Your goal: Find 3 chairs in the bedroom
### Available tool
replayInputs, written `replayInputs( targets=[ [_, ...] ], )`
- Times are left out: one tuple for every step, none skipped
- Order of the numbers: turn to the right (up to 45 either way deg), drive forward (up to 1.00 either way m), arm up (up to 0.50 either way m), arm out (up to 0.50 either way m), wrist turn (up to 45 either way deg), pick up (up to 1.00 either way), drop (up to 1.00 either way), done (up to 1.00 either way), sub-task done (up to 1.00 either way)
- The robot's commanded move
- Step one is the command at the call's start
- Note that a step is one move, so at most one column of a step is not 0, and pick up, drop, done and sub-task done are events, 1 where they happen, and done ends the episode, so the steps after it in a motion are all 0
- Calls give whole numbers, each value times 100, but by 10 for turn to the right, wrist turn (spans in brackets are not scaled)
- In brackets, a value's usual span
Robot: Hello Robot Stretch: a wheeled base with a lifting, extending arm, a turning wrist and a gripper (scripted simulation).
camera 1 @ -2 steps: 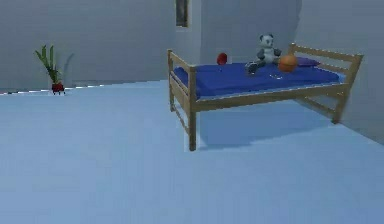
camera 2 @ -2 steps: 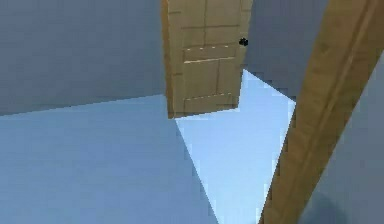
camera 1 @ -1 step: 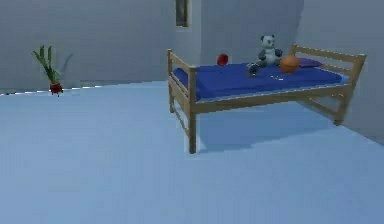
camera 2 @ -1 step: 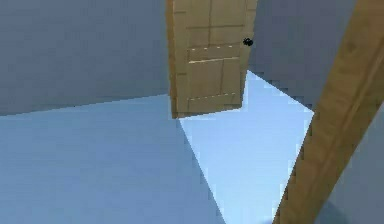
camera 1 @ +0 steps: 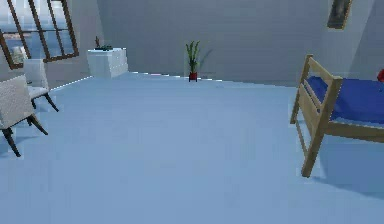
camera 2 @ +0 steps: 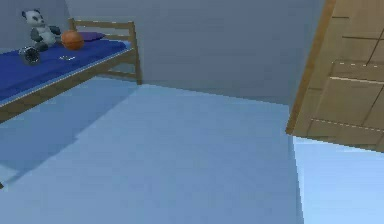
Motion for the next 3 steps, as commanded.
replayInputs(
  targets=[
    [0, 5, 0, 0, 0, 0, 0, 0, 0],
    [-450, 0, 0, 0, 0, 0, 0, 0, 0],
    [-240, 0, 0, 0, 0, 0, 0, 0, 0]
  ],
)
